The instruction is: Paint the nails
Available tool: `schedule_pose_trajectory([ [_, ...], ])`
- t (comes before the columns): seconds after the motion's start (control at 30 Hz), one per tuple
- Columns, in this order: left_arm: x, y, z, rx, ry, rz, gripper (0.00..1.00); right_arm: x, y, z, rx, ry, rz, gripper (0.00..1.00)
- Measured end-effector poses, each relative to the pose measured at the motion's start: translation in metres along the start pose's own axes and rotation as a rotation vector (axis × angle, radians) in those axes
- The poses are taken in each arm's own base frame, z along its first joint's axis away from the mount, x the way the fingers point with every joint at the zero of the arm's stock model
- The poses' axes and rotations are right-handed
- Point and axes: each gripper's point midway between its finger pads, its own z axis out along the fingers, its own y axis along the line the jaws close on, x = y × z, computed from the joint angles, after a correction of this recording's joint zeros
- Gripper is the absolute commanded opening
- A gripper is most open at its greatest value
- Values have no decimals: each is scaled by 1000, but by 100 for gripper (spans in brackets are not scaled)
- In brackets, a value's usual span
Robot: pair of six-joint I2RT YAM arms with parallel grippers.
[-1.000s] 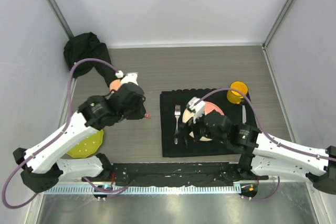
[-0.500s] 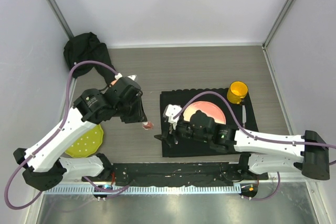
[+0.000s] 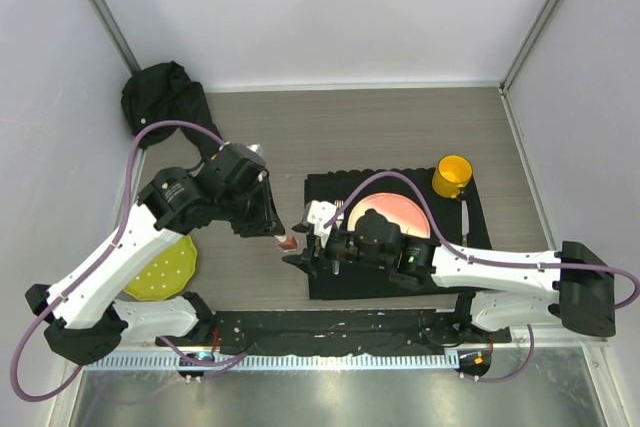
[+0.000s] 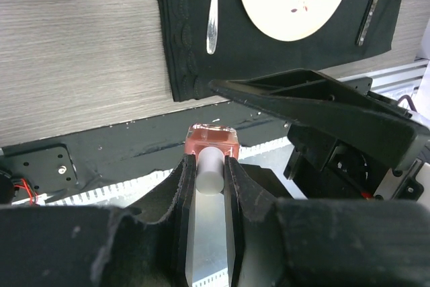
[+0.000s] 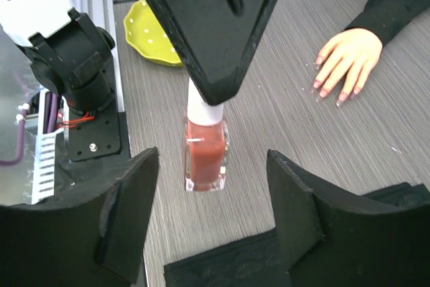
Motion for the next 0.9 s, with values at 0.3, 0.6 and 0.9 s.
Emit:
schedule_pose_trajectory([
  [0.3, 0, -2, -1, 18, 12, -14, 0, -4, 5, 7, -27, -31, 6, 56],
  [0.6, 3, -4, -2, 37, 29, -16, 0, -3, 7, 11, -38, -36, 35, 2],
  [0.9, 3, -6, -12, 169, -47, 109, 0, -10, 9, 11, -89, -27, 96, 1],
])
